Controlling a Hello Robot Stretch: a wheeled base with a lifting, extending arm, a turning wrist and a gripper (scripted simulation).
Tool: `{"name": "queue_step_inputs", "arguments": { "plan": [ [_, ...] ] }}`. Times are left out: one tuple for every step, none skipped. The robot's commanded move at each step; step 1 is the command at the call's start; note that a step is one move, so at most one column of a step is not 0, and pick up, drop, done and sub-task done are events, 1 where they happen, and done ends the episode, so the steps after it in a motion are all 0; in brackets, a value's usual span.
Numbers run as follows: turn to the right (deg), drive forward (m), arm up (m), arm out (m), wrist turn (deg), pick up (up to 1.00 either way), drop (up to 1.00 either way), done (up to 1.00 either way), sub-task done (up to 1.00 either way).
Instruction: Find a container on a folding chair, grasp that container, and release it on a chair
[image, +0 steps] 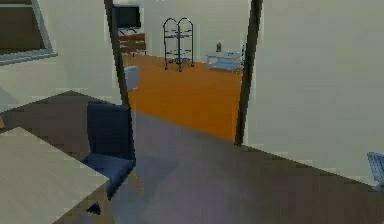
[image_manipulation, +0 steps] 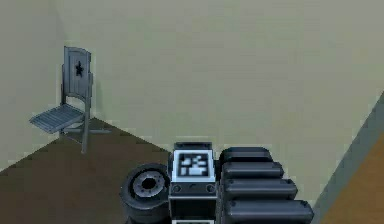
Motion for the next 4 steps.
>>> {"name": "queue_step_inputs", "arguments": {
  "plan": [
    [0.0, 0.50, 0.00, 0.00, 0.0, 0.00, 0.00, 0.00, 0.00],
    [-15.0, 0.00, 0.00, 0.00, 0.0, 0.00, 0.00, 0.00, 0.00],
    [0.0, 0.55, 0.00, 0.00, 0.0, 0.00, 0.00, 0.00, 0.00],
    [-45.0, 0.00, 0.00, 0.00, 0.0, 0.00, 0.00, 0.00, 0.00]
  ]
}}
